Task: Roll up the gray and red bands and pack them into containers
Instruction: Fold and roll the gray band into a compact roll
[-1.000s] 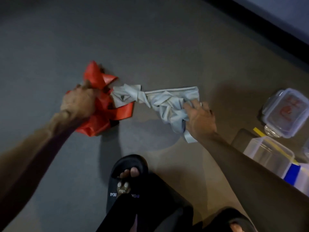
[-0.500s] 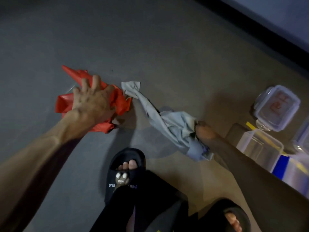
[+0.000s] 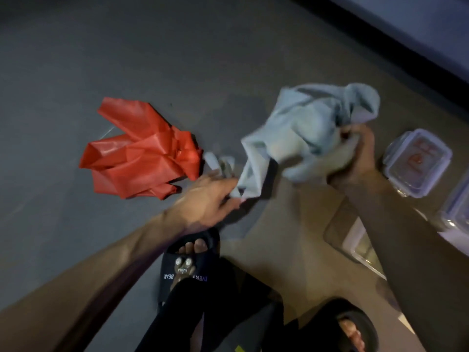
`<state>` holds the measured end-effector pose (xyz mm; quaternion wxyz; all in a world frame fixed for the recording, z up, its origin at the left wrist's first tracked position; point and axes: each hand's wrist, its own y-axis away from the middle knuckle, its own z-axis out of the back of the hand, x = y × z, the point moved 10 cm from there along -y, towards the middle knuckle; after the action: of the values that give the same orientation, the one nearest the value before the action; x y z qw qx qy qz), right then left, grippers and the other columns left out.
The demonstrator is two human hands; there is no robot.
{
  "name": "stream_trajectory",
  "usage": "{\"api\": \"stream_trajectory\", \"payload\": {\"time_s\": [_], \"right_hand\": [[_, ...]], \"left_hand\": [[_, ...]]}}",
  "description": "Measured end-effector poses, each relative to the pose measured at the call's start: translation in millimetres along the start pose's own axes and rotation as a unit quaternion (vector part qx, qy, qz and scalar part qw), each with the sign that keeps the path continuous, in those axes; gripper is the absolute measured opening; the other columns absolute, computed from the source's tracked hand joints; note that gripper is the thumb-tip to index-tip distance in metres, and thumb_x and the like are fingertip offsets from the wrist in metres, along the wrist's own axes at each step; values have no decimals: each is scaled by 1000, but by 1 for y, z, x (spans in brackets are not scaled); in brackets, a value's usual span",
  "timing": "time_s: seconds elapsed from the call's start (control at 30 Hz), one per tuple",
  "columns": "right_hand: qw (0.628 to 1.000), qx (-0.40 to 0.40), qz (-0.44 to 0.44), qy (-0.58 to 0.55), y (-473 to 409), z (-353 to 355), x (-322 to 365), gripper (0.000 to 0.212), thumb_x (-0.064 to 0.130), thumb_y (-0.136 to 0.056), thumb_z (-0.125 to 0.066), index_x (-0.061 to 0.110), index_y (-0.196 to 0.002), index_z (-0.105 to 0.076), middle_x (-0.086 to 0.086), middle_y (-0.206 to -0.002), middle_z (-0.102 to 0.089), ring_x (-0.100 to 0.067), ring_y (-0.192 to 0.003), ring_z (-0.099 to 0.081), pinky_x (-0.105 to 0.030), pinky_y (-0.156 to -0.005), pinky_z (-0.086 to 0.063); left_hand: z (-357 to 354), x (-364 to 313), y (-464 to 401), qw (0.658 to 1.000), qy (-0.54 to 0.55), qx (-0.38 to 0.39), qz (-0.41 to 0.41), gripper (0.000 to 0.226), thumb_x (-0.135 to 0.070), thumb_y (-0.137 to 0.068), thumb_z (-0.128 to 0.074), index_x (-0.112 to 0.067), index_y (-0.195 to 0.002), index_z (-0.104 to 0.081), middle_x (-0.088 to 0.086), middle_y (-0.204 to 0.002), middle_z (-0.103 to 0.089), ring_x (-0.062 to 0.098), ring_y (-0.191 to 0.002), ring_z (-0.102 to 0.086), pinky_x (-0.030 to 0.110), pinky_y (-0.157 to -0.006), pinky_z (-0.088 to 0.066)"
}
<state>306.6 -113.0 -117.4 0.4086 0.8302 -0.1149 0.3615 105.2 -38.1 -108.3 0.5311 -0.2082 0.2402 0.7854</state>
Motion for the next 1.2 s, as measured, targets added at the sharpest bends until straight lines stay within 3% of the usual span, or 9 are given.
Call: {"api": "stream_trajectory", "payload": {"time_s": [0.13,0.2,0.3,0.43,0.67,0.8,0.9,1.03,1.2], "right_hand": [[999,-25,17,23,-24,-10,8,30,19,-103,-47,4,-103,-73,-10,-92,-75,-22,-84,-74,-33,-73,-61],[997,-43,15,60,-29,-9,5,29,28,-105,-53,9,-120,-68,-7,-106,-76,-21,-95,-75,-33,-74,-61],[981,-37,-15,189,-24,-12,6,42,52,-102,-51,26,-134,-60,9,-113,-72,-15,-104,-71,-31,-70,-55],[952,-37,-12,304,-13,-3,19,28,60,-100,-49,37,-112,-61,16,-101,-69,-12,-99,-70,-28,-77,-50],[915,33,-30,402,57,-28,36,43,50,-106,-43,16,-95,-66,-7,-88,-70,-18,-68,-72,-34,-75,-55],[931,136,-65,332,133,-65,63,58,61,-102,-32,17,-114,-66,-5,-88,-73,-15,-72,-70,-27,-69,-53],[945,197,-41,259,194,-96,103,54,63,-98,-34,19,-100,-66,-2,-74,-62,-13,-63,-57,-28,-66,-45],[945,230,8,233,262,-128,157,65,68,-92,-39,14,-112,-68,-3,-84,-70,-18,-77,-64,-34,-78,-51],[931,178,208,239,344,-168,235,44,25,-86,-70,7,-126,-66,-9,-103,-75,-20,-89,-71,-34,-77,-58]], "left_hand": [[44,-32,-5,997,29,-71,25,33,-42,-100,-53,-13,-89,-66,-5,-75,-60,21,-81,-62,30,-81,-41],[62,-39,-11,978,182,-78,64,23,-35,-102,-58,-14,-110,-64,-4,-82,-70,13,-78,-68,29,-76,-52],[63,-46,-19,867,478,-41,132,13,-19,-105,-55,-8,-111,-59,7,-81,-69,23,-69,-65,37,-69,-59],[65,-57,-17,778,602,-26,177,30,-21,-109,-43,1,-123,-58,19,-93,-69,30,-70,-64,46,-72,-61],[101,-100,-16,710,696,-29,103,30,-16,-109,-37,-10,-132,-55,22,-125,-70,37,-100,-72,55,-97,-55],[142,-147,-14,698,712,-52,54,32,-9,-107,-37,-7,-134,-53,20,-124,-71,35,-103,-72,50,-98,-53],[192,-197,-8,695,717,-60,7,31,-5,-107,-36,-5,-132,-53,21,-123,-71,33,-96,-75,43,-79,-64],[275,-247,-3,794,601,-90,-26,28,-5,-107,-40,-6,-131,-53,13,-123,-73,32,-89,-71,41,-87,-56],[383,-318,26,863,483,-129,-78,26,-13,-105,-54,-10,-130,-58,3,-110,-76,36,-89,-66,35,-77,-59]]}}
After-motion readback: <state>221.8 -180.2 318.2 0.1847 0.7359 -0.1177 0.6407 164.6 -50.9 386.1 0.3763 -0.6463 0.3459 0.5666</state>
